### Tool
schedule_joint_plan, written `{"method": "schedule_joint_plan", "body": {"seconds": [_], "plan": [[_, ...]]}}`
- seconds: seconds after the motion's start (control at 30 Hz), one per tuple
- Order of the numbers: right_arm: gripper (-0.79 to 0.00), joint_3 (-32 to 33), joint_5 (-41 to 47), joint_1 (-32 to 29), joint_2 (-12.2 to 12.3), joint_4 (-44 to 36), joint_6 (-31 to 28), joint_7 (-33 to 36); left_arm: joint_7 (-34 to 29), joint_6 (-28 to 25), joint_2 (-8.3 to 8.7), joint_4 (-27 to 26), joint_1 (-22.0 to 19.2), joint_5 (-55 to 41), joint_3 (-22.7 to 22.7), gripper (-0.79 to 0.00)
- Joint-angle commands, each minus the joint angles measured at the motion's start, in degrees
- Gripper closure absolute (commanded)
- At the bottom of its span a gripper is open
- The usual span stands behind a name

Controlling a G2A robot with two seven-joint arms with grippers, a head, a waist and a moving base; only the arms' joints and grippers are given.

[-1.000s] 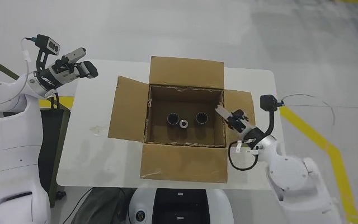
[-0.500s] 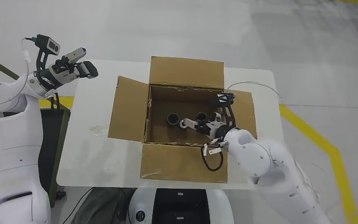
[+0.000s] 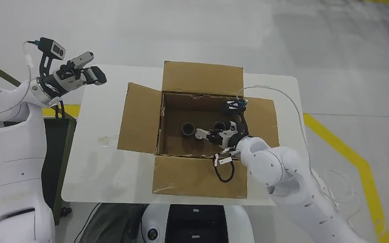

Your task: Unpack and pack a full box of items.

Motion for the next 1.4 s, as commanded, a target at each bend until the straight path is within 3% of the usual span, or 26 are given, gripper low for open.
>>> {"method": "schedule_joint_plan", "body": {"seconds": [0.0,0.63,1.07,1.37], "plan": [[-0.785,0.0,0.0,0.0,0.0,0.0,0.0,0.0,0.0,0.0,0.00,0.0,0.0,0.0,0.0,-0.785],[-0.785,0.0,-0.4,0.0,0.0,0.7,-1.0,-0.9,0.0,0.0,0.00,0.0,0.0,0.0,0.0,-0.785],[-0.785,-8.3,-7.7,11.7,-2.6,10.5,2.3,11.3,0.0,0.0,0.00,0.0,0.0,0.0,0.0,-0.785],[-0.785,-11.0,-10.1,14.6,-4.4,16.0,5.6,12.1,0.0,0.0,0.00,0.0,0.0,0.0,0.0,-0.785]]}}
